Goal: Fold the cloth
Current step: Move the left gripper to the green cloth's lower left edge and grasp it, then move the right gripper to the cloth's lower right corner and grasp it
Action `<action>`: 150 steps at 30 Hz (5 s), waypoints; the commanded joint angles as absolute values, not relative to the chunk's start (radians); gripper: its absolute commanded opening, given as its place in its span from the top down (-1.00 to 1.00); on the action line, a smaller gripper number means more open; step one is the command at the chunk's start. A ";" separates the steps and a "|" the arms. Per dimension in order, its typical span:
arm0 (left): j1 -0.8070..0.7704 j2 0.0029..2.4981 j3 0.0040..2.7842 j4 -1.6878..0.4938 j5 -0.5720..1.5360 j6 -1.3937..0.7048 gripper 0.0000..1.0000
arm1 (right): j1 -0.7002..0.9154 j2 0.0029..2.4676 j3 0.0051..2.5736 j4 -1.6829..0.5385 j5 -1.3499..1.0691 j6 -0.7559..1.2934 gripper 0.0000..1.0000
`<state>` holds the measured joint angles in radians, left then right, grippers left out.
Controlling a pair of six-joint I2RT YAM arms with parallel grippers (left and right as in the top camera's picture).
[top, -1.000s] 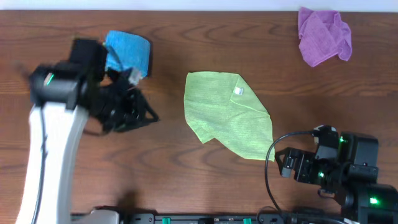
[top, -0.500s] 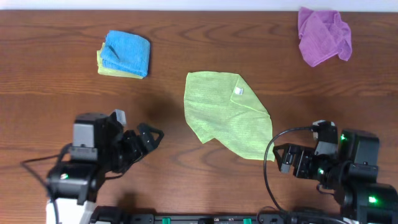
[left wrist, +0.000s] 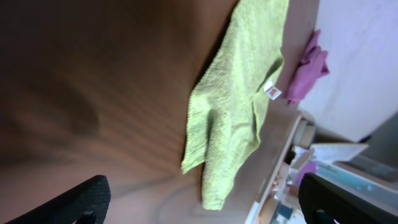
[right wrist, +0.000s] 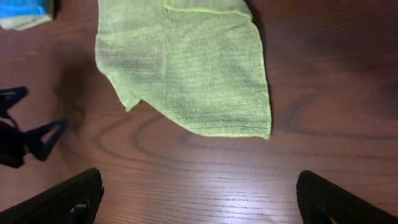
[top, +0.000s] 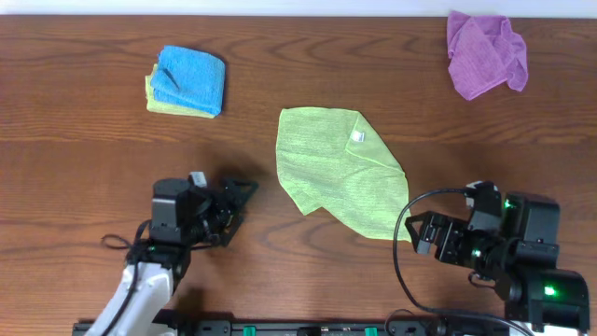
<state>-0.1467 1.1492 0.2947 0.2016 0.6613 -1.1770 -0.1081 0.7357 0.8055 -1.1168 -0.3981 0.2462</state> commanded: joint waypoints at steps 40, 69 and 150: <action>-0.505 1.774 0.439 0.655 0.517 -1.412 0.39 | -0.120 0.772 0.801 -1.028 -0.424 0.389 -0.98; -0.540 1.774 0.439 0.588 0.524 -1.279 0.88 | -0.120 0.772 0.801 -1.028 -0.424 0.389 -0.98; -0.096 1.771 0.463 -0.022 1.100 -0.584 0.88 | -0.104 1.388 0.366 -0.460 -0.498 0.429 0.59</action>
<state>-0.1329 1.7382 0.4767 -0.0002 1.1828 -0.5262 -0.1139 1.3544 0.4141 -0.4438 -0.5968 0.4328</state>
